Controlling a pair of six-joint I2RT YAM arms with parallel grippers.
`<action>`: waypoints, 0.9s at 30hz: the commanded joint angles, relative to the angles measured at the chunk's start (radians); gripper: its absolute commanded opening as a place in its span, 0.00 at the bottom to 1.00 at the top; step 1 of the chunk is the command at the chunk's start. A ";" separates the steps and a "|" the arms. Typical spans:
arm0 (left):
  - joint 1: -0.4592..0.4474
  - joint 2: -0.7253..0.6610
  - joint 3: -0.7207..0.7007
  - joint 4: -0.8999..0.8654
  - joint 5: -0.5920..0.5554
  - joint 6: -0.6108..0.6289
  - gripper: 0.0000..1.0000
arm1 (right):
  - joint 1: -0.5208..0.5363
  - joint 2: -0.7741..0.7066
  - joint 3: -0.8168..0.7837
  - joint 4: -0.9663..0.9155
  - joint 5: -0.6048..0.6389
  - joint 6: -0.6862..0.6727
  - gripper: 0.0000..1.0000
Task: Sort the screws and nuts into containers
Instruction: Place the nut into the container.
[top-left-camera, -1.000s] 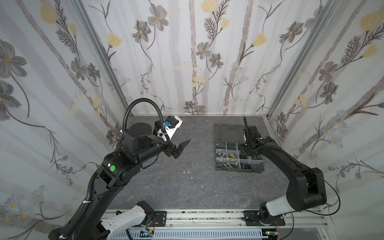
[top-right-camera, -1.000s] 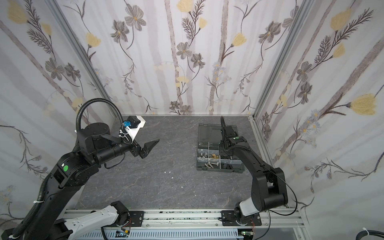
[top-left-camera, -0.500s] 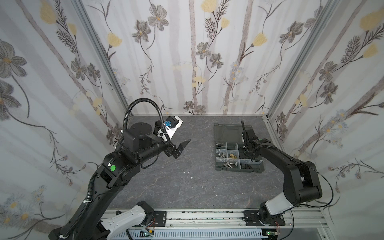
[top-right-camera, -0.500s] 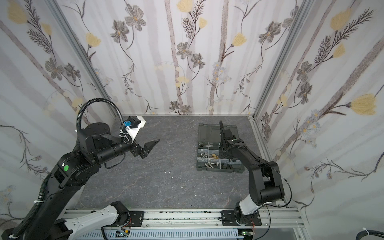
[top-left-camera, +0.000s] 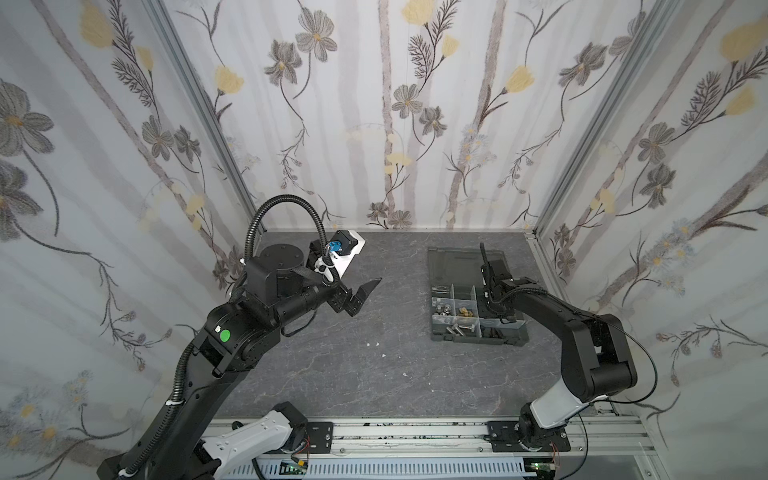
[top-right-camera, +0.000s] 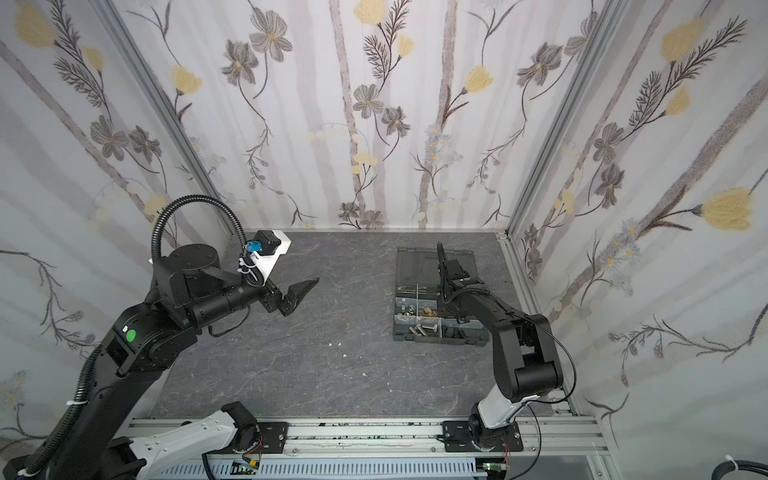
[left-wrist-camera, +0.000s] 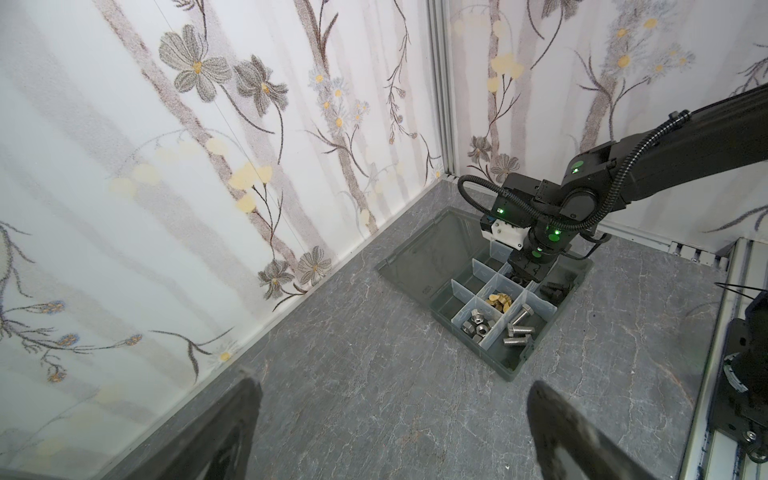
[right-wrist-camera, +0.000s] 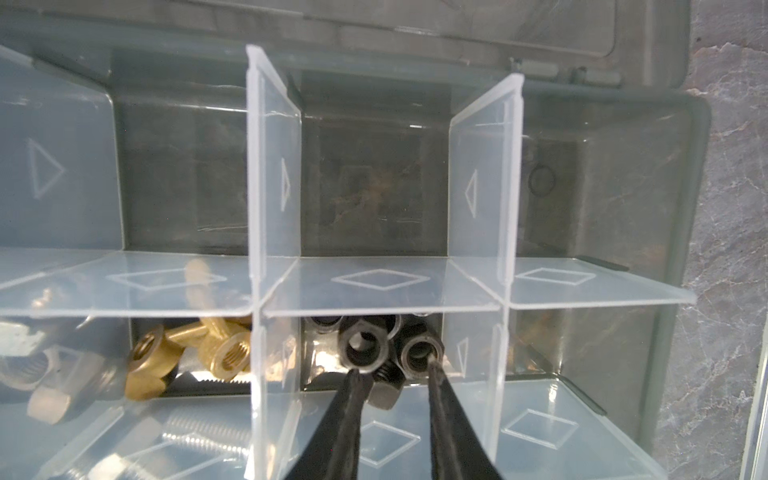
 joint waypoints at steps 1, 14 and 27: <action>0.000 0.004 0.012 0.005 0.008 0.008 1.00 | 0.001 0.002 0.010 0.001 0.016 -0.009 0.30; 0.000 0.021 0.019 0.022 -0.009 -0.003 1.00 | 0.001 -0.007 0.045 -0.016 0.012 -0.010 0.31; 0.002 0.052 -0.021 0.174 -0.025 -0.058 1.00 | 0.001 -0.079 0.073 -0.019 0.012 0.011 0.52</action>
